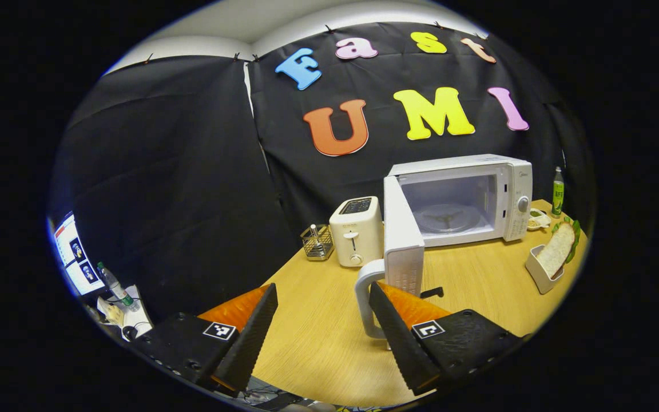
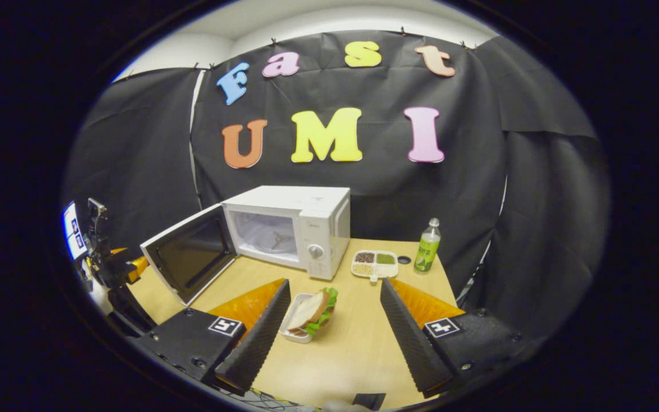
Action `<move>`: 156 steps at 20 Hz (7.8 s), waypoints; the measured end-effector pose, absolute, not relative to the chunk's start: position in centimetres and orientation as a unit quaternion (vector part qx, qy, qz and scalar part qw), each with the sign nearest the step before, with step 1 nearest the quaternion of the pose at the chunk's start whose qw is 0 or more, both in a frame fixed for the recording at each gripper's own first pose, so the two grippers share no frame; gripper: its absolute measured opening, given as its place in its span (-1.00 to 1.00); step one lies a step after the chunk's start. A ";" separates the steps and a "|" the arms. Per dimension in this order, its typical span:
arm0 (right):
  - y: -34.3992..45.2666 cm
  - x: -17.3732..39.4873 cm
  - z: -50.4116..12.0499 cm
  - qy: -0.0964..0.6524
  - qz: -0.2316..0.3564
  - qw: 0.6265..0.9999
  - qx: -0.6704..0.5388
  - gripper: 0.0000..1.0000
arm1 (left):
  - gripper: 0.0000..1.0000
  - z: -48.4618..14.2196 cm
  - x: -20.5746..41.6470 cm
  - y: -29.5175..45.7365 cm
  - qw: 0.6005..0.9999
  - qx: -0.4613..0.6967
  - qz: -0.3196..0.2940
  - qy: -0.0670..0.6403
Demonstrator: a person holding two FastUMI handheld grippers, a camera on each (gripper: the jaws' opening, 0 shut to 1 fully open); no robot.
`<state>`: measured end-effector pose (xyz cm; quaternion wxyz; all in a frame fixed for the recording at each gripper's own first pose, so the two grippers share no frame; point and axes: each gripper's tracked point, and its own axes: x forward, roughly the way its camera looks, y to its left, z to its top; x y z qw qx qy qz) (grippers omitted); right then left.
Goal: Open the microwave oven with the left hand, put the food in, and close the microwave oven.
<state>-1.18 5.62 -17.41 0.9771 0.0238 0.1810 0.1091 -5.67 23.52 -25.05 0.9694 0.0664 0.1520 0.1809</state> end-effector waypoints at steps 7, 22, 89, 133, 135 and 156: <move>7.2 3.0 -24.8 0.265 0.169 0.947 0.066 0.94 | 0.94 -23.1 -7.1 19.4 0.974 0.062 0.162 0.144; 11.4 9.5 -34.5 0.478 0.277 0.804 0.219 0.46 | 0.94 -17.7 -7.5 11.5 0.967 0.090 0.185 0.150; 34.9 34.0 -31.4 0.115 -0.006 0.966 0.233 1.00 | 0.94 -23.6 -4.0 21.1 0.987 0.059 0.062 0.138; 5.5 3.2 -8.6 0.129 -0.013 0.990 0.062 0.83 | -1.00 -20.8 -0.5 27.5 0.989 0.028 0.089 0.110; 5.7 3.0 -8.8 0.138 -0.009 0.988 0.064 1.00 | -1.00 -23.3 -0.2 28.0 0.988 0.026 0.092 0.121; 4.1 1.6 -9.2 0.166 -0.011 0.983 0.076 0.83 | -1.00 -26.9 1.9 14.8 0.990 0.013 -0.024 0.137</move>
